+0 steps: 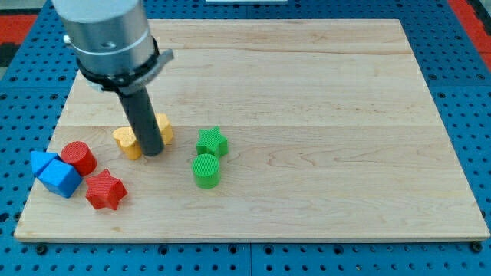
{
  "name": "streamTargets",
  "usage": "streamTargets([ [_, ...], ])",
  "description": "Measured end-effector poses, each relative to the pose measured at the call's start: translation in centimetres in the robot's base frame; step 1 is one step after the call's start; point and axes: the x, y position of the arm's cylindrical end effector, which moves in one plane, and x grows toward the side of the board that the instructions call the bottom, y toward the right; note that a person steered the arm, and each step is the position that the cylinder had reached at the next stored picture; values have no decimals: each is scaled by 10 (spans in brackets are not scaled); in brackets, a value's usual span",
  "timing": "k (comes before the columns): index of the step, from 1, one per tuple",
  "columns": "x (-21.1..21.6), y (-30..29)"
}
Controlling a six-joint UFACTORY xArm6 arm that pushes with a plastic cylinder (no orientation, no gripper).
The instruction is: Move the yellow hexagon above the green star
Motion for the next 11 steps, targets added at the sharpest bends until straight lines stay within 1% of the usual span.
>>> streamTargets([
  [1, -21, -33],
  [2, -44, -41],
  [3, -49, -28],
  [4, -49, -28],
  [5, -30, -20],
  [6, -30, 12],
  [7, -41, 41],
  [9, -44, 71],
  [10, -44, 66],
  [11, -27, 42],
])
